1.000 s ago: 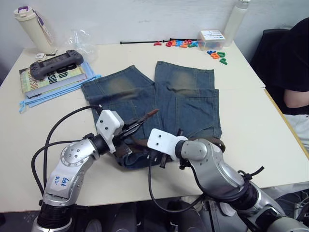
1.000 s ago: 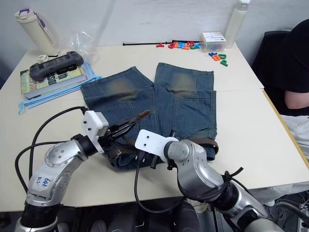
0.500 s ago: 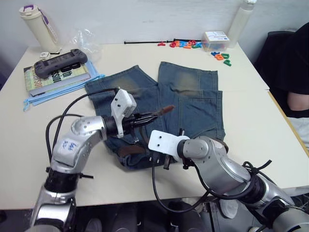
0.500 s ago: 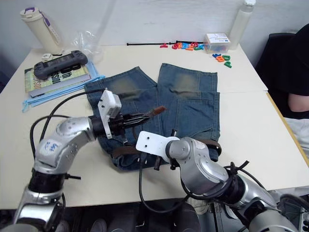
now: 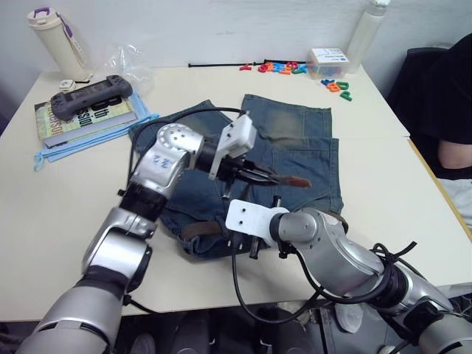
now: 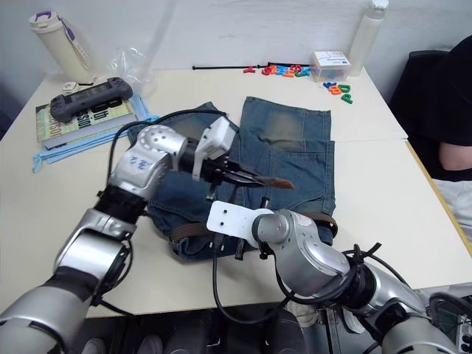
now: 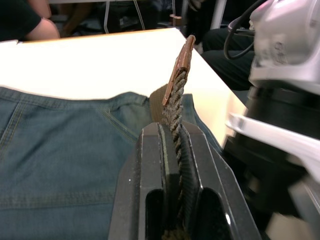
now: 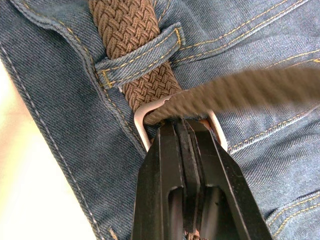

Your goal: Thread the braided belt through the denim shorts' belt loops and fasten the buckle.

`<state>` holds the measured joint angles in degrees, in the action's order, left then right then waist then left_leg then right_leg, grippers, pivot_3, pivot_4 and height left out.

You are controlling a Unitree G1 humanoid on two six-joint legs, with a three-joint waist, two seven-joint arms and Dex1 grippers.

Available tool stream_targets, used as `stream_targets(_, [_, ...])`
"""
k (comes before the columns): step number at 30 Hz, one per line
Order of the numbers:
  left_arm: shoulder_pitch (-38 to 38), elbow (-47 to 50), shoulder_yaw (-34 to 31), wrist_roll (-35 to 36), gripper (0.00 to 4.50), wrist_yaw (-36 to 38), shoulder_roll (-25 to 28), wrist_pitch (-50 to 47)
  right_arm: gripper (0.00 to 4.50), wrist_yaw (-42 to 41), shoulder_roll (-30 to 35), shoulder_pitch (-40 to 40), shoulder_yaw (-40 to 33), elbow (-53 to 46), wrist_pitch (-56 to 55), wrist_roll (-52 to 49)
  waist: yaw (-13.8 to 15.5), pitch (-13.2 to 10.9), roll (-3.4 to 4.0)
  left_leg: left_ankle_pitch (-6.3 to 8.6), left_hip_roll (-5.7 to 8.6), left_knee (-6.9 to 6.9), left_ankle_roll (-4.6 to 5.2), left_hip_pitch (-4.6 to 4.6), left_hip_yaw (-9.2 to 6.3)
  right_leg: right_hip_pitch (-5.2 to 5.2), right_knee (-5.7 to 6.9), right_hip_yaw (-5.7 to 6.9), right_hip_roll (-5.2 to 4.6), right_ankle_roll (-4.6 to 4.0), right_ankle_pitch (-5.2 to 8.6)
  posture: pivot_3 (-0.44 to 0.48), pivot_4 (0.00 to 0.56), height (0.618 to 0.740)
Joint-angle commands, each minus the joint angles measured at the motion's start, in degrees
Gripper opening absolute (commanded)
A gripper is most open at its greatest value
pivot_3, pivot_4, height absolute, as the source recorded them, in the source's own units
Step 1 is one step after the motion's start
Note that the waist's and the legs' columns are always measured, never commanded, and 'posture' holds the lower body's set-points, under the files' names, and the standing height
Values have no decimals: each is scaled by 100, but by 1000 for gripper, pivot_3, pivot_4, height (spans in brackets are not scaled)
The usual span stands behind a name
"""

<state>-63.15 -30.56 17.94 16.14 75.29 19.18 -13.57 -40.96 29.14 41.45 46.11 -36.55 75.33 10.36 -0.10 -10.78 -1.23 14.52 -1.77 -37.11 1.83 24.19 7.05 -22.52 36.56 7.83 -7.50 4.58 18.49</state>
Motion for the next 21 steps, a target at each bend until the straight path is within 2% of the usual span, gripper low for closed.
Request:
stream_targets(1, [-833, -906, -372, -261, 0, -693, -452, 412, 39, -123, 190, -300, 543, 368, 233, -410, -13, 0, 0, 0, 0, 1, 1, 0, 1, -1, 1, -1, -1, 0, 0, 0, 150, 716])
stream_targets(2, [-953, -1104, -311, -537, 0, -1201, -588, 580, 39, -112, 196, -292, 539, 371, 221, -416, -6, -1, 0, 1, 0, 2, 2, 1, 2, -3, 3, -3, -1, 0, 0, 0, 150, 716])
stream_targets(5, [-1047, -1154, -128, -1035, 0, -1948, -938, 586, 39, -76, 210, -259, 548, 363, 209, -432, 16, -2, -2, 12, 4, -6, 39, 8, -4, -2, 3, 0, -7, 12, -6, 0, 150, 716])
stream_targets(12, [-547, 484, 250, -2059, 0, -3367, -1520, -593, 39, 0, 211, -273, 556, 331, 241, -485, 17, -2, -2, 13, 11, -9, 52, 12, -3, 0, -2, -6, -17, 24, -13, 0, 150, 716])
stream_targets(16, [-325, 932, 530, -2452, 0, -3638, -1690, -1083, 39, 60, 184, -306, 533, 349, 199, -479, 27, -2, -2, 10, 10, -10, 50, 11, -5, 1, 1, -4, -17, 24, -13, 0, 150, 716])
stream_targets(21, [-414, 977, 677, -2634, 0, -3656, -1864, -1103, 39, 103, 137, -321, 529, 414, 111, -497, 31, -1, -1, 10, 10, -11, 51, 10, -7, 3, -1, -3, -20, 24, -13, 0, 150, 716])
